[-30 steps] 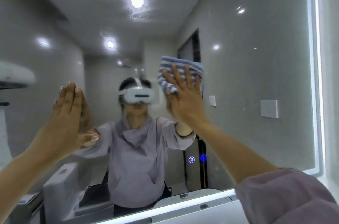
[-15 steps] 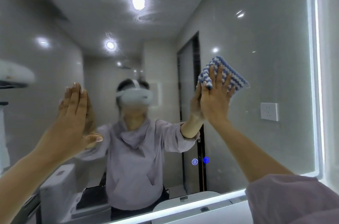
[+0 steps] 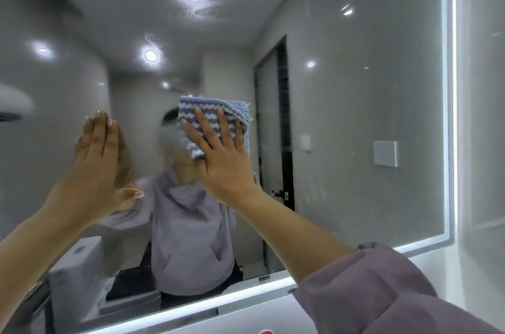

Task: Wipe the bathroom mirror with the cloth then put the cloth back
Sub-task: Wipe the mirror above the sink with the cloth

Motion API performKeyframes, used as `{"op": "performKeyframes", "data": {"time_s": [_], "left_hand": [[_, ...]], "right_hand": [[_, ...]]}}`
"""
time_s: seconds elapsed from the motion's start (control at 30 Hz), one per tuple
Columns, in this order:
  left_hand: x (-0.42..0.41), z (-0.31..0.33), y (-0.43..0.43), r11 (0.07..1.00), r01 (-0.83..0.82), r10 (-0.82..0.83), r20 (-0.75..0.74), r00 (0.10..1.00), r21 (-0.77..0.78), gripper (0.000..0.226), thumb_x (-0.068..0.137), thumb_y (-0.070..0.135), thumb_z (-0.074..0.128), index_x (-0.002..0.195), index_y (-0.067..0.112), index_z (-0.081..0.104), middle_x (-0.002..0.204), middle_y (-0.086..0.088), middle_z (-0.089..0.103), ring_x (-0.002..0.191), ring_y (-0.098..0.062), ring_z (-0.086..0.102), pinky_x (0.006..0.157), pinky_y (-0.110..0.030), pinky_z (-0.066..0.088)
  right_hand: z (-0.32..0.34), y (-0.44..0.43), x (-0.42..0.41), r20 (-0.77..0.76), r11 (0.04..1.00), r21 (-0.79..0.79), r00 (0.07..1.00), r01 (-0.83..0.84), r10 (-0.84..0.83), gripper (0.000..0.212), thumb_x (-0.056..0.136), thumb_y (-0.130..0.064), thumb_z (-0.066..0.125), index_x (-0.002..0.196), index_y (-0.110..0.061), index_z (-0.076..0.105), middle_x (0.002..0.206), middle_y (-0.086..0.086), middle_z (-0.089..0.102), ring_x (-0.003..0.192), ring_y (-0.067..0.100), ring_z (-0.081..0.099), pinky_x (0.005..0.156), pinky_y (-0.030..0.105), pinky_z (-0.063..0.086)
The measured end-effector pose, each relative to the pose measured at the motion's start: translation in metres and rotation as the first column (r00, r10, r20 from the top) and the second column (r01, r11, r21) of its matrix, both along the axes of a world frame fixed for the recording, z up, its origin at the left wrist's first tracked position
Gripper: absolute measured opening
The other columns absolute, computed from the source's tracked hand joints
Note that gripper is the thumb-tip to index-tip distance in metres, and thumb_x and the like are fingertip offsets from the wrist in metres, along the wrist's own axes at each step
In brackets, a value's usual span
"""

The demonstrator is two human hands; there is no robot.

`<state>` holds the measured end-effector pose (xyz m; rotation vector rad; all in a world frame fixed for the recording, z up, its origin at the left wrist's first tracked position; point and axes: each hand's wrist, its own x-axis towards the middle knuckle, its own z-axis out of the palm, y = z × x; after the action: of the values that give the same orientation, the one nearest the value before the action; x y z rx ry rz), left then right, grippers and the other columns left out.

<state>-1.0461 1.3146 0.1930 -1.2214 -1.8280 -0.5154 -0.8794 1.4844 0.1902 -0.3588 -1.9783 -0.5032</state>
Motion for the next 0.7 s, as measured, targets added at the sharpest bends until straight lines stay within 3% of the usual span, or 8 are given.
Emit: {"op": "performKeyframes", "data": {"time_s": [0.03,0.1,0.17,0.33,0.43,0.57,0.7], "left_hand": [[0.000,0.000,0.000,1.000,0.001,-0.001,-0.002,1.000,0.011,0.144,0.043,0.035,0.091,0.143,-0.005,-0.005,0.153,-0.021,-0.007,0.140,-0.020,-0.022,0.115,-0.032,-0.014],[0.002,0.000,0.000,1.000,-0.021,0.021,-0.009,1.000,0.019,0.140,0.044,0.033,0.091,0.142,-0.009,0.002,0.153,-0.026,-0.001,0.141,-0.028,-0.011,0.115,-0.044,-0.002],[0.007,0.001,0.000,0.999,-0.046,0.047,-0.028,0.999,0.012,0.140,0.047,0.036,0.090,0.141,-0.007,-0.004,0.152,-0.024,-0.006,0.140,-0.031,-0.009,0.112,-0.050,0.005],[0.016,0.003,-0.006,1.000,-0.003,0.002,-0.002,1.000,-0.015,0.134,0.058,0.040,0.084,0.136,0.000,-0.018,0.151,-0.015,-0.019,0.139,-0.025,-0.021,0.114,-0.042,-0.004],[0.021,0.003,-0.008,0.999,0.020,-0.020,0.018,1.000,-0.037,0.133,0.062,0.047,0.077,0.134,0.004,-0.026,0.149,-0.013,-0.028,0.137,-0.025,-0.027,0.112,-0.037,-0.010],[0.025,0.003,-0.010,0.998,0.064,-0.062,0.047,0.997,-0.030,0.132,0.065,0.049,0.075,0.132,0.008,-0.032,0.146,-0.013,-0.034,0.132,-0.023,-0.036,0.109,-0.033,-0.017],[0.025,0.003,-0.009,0.995,0.093,-0.092,0.045,0.995,-0.020,0.131,0.067,0.047,0.074,0.132,0.005,-0.032,0.143,-0.011,-0.038,0.130,-0.023,-0.040,0.109,-0.033,-0.018]], "right_hand": [[0.002,0.002,0.004,0.006,1.000,0.019,1.000,0.001,-0.001,0.055,0.095,-0.040,0.010,0.149,-0.031,0.003,0.156,-0.009,-0.011,0.145,0.022,-0.018,0.117,0.046,-0.015],[0.005,0.009,0.011,0.011,0.999,0.053,1.000,-0.001,0.001,0.056,0.096,-0.039,0.014,0.150,-0.030,0.013,0.159,-0.006,0.001,0.146,0.022,-0.011,0.118,0.047,-0.011],[0.004,0.021,0.018,-0.012,0.998,0.063,1.000,0.001,0.000,0.054,0.097,-0.038,0.018,0.150,-0.029,0.018,0.160,-0.004,0.011,0.147,0.024,-0.006,0.119,0.048,-0.007],[0.002,0.060,0.044,-0.123,0.997,0.042,0.991,0.066,-0.060,0.052,0.098,-0.034,0.027,0.150,-0.027,0.023,0.159,0.002,0.020,0.148,0.028,0.007,0.118,0.052,0.006],[0.002,0.084,0.073,-0.261,0.990,-0.085,0.956,0.115,-0.133,0.053,0.096,-0.036,0.025,0.148,-0.023,0.025,0.156,0.006,0.026,0.145,0.027,0.017,0.117,0.048,0.009],[-0.007,0.113,0.109,-0.317,0.917,-0.352,0.898,0.189,-0.307,0.061,0.091,-0.045,0.010,0.149,-0.026,0.008,0.160,0.006,0.009,0.147,0.024,0.002,0.118,0.048,0.004],[-0.009,0.103,0.100,-0.420,0.899,-0.411,0.844,0.152,-0.335,0.064,0.090,-0.044,0.010,0.150,-0.024,0.013,0.160,0.004,0.008,0.148,0.026,0.002,0.119,0.045,-0.001]]}}
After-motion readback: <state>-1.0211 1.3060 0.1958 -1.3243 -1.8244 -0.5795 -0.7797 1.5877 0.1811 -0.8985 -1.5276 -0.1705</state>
